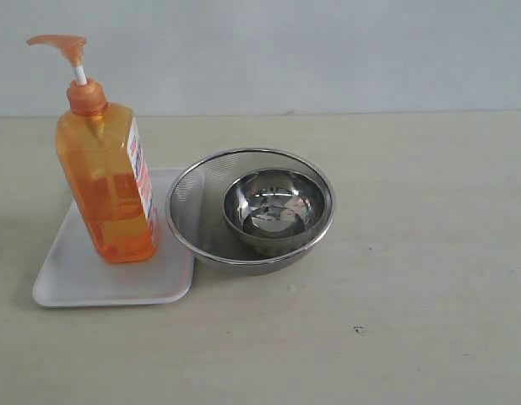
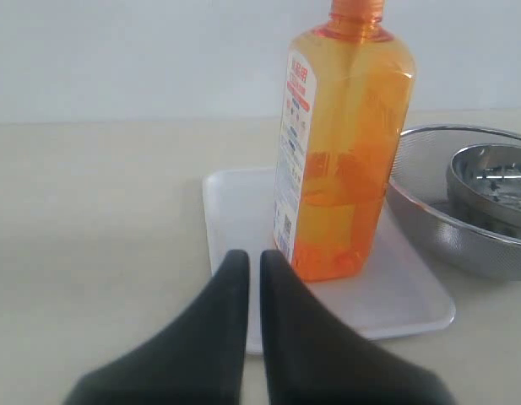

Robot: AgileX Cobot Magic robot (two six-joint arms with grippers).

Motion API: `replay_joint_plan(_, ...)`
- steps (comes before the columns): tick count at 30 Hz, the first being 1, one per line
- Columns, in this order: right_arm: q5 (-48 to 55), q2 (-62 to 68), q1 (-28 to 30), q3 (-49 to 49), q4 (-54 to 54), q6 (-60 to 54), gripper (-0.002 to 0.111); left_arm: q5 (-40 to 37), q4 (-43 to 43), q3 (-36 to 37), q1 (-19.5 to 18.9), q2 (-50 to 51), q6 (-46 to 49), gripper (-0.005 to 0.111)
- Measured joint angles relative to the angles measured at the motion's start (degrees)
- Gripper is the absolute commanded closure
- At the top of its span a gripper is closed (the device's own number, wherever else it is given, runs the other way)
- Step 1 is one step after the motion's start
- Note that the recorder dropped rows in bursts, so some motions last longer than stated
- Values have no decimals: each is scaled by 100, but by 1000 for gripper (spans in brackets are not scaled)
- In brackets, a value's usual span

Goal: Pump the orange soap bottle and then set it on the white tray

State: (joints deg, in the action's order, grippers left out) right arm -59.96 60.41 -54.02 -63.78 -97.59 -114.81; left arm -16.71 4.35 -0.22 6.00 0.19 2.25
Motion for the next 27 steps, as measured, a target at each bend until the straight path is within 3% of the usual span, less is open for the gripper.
replay_joint_plan(11,641,-289,0,636,-269,4,108,0,0,0,0,0,0,102)
replay_joint_plan(27,2011,-300,0,693,-277,-196,108,0,0,0,0,0,0,102)
